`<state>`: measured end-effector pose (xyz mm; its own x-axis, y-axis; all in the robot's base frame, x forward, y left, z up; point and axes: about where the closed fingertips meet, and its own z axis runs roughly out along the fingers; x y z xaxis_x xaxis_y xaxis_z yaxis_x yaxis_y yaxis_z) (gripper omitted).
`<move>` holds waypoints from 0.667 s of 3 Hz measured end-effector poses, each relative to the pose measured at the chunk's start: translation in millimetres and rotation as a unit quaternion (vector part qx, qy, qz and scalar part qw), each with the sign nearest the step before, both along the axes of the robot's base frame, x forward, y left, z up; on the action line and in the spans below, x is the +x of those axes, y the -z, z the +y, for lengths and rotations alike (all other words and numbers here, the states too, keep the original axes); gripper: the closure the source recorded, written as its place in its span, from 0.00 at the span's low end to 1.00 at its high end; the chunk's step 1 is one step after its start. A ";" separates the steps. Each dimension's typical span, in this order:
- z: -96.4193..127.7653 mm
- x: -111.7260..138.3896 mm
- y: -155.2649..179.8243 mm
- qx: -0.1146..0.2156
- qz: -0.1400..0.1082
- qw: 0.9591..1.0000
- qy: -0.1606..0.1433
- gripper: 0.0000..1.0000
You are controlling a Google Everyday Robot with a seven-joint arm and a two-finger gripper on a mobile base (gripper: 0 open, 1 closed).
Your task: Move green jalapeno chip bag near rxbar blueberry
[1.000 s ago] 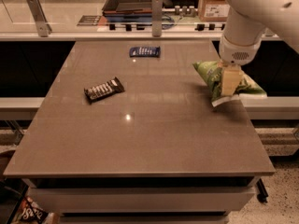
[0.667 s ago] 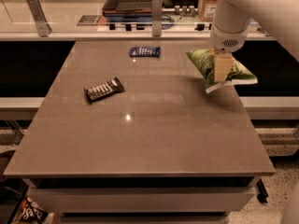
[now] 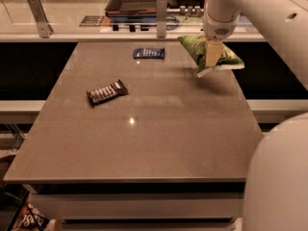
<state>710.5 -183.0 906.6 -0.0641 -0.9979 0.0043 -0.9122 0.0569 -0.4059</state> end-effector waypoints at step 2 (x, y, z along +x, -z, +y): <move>47.8 55.3 11.1 0.111 -0.041 0.989 -0.087 1.00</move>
Offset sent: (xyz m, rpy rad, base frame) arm 0.0854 0.0703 -0.0062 0.3863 -0.1269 0.2758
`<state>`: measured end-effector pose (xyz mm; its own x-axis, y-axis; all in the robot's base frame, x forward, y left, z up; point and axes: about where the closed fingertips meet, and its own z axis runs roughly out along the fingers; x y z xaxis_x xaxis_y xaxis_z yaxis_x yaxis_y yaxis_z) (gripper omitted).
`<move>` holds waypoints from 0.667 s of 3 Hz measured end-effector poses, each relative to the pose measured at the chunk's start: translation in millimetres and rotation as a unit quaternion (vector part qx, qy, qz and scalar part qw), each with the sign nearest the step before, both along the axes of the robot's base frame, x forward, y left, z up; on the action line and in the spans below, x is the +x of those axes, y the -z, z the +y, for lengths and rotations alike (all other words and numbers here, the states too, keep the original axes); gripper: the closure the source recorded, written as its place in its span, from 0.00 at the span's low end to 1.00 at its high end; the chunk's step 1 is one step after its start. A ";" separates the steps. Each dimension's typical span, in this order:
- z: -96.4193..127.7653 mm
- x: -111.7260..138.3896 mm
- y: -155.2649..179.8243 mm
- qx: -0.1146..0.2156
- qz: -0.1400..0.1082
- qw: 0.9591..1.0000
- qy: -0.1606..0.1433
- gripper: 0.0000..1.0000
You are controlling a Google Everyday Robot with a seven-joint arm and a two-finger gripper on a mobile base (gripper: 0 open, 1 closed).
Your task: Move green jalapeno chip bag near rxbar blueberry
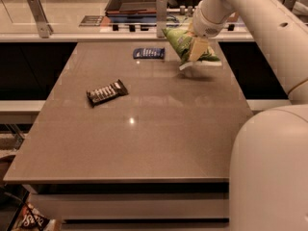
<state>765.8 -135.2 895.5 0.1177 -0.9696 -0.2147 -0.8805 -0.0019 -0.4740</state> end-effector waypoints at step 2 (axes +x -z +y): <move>14.6 32.7 18.4 0.087 -0.010 0.996 -0.023 1.00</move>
Offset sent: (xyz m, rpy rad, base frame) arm 0.0575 0.0075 -0.0168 0.2380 -0.0399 0.0267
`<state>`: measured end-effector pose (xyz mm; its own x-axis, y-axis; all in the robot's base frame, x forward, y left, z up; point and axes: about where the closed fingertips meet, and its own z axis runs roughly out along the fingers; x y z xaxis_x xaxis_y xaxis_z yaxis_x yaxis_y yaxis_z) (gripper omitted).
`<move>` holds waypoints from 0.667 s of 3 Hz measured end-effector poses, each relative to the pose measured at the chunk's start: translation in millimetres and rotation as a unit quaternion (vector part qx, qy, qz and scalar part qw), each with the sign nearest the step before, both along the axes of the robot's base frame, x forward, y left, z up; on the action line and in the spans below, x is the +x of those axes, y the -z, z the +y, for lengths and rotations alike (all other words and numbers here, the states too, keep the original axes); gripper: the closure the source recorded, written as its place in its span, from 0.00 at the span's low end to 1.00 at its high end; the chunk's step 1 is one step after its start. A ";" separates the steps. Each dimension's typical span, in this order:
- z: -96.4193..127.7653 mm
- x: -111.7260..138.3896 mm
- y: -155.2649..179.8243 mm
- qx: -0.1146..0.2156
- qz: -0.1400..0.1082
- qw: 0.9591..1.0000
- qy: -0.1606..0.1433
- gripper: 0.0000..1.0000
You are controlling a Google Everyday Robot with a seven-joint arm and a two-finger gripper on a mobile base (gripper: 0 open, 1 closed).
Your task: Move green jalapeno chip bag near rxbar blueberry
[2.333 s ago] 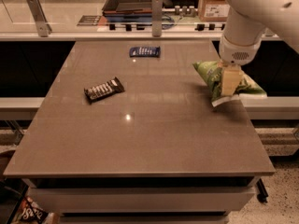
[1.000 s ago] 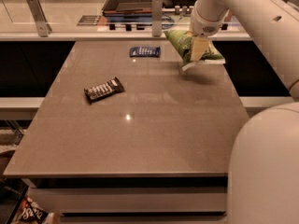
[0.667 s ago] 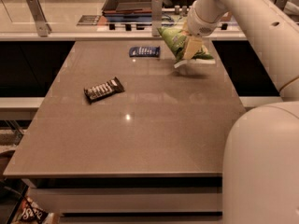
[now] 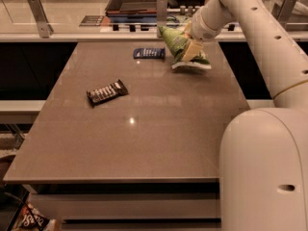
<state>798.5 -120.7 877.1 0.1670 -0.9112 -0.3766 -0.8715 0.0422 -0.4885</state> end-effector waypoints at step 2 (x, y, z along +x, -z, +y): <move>4.2 1.6 6.3 -0.001 0.004 1.000 -0.003 0.57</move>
Offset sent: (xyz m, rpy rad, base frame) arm 0.0008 0.0013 -0.0017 -0.0005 0.0017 0.0017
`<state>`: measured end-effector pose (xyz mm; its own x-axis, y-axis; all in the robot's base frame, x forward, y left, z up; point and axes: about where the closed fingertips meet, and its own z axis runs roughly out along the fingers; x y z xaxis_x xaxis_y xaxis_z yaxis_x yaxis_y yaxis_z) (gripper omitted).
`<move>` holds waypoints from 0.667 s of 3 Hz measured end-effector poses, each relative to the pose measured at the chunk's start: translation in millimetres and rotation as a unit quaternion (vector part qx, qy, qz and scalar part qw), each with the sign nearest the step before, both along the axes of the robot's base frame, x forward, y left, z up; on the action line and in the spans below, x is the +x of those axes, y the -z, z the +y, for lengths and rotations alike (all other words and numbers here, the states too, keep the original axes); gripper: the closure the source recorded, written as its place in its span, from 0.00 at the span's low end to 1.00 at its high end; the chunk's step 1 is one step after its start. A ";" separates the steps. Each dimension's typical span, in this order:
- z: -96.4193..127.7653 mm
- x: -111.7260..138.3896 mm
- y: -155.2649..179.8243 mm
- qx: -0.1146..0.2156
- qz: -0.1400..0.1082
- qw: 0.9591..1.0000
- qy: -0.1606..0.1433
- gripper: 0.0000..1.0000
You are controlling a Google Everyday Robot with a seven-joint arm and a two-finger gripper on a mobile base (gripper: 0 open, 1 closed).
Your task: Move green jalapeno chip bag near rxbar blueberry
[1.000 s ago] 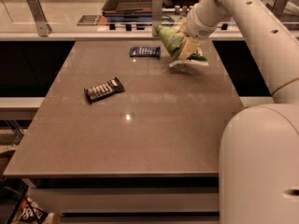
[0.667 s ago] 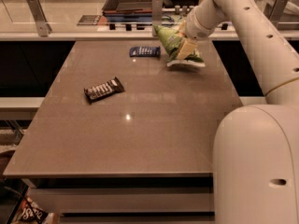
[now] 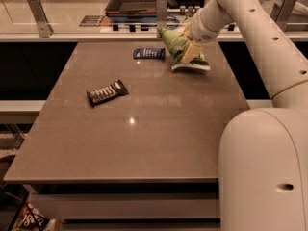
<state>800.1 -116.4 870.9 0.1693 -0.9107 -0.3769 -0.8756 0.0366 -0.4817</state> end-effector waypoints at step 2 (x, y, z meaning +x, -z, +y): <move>4.5 1.4 7.2 0.000 0.005 1.000 -0.003 0.13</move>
Offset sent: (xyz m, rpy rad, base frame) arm 0.0006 0.0019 -0.0031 -0.0001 0.0040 0.0026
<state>801.5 -112.0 863.7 0.1711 -0.9097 -0.3783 -0.8802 0.0314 -0.4735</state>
